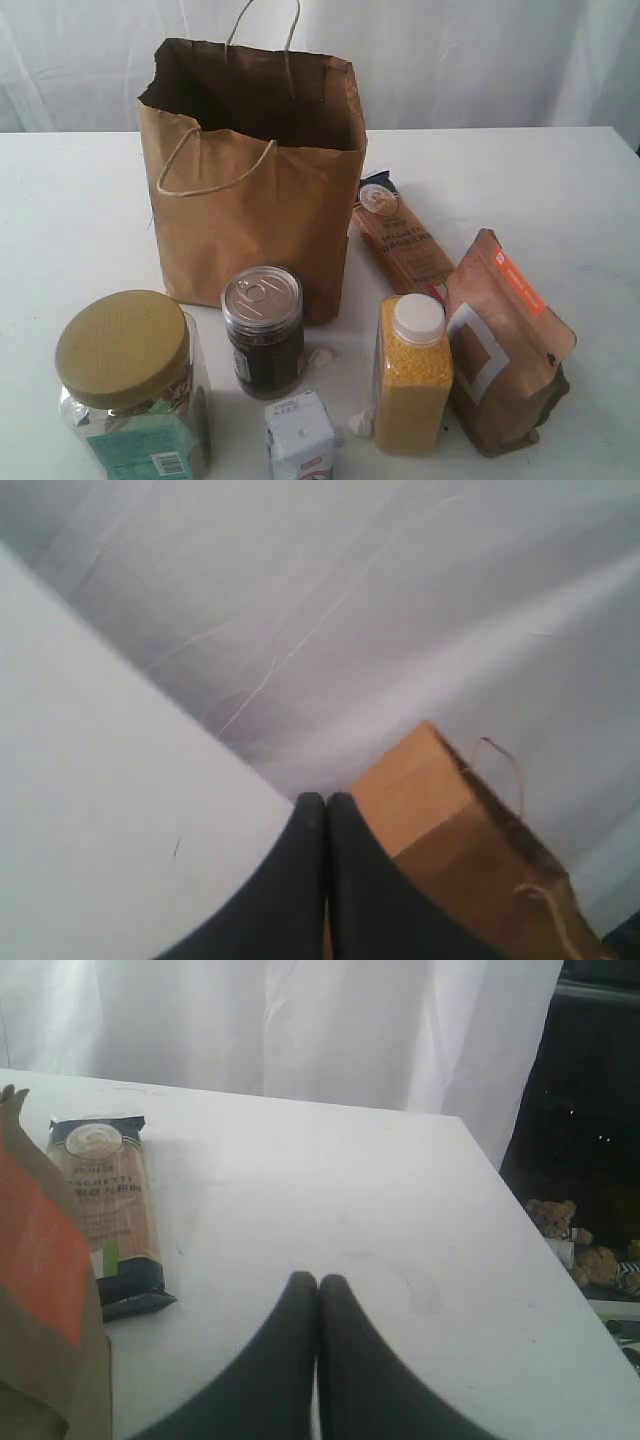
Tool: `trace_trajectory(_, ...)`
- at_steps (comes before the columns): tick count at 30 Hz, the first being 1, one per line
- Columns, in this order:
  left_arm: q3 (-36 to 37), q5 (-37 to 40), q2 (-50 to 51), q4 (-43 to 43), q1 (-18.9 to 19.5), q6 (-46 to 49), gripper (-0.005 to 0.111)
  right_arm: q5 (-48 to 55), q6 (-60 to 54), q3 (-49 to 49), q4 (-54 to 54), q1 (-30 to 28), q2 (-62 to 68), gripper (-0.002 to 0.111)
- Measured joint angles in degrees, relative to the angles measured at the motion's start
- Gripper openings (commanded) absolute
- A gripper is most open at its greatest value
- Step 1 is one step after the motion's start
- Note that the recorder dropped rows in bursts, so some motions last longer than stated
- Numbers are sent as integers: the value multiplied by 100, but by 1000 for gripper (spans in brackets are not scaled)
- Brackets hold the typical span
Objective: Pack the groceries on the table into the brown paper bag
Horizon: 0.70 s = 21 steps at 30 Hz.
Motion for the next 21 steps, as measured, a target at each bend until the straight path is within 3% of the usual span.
trace_trajectory(4,-1238,588,97,2306,-443,-1180,0,0,0,0,0,0,0,0)
trace_trajectory(8,-2176,1430,592,2854,-897,-868,0,0,0,0,0,0,0,0)
trace_trajectory(12,-2870,2227,1511,1917,-1423,1076,0,0,0,0,0,0,0,0)
trace_trajectory(17,-3882,3932,2963,-178,-1805,4026,4,0,0,0,0,0,0,0)
trace_trajectory(19,-4297,4667,3527,-884,-1835,4843,16,0,0,0,0,0,0,0)
trace_trajectory(21,-4801,5531,4317,-1570,-1867,5622,47,0,0,0,0,0,0,0)
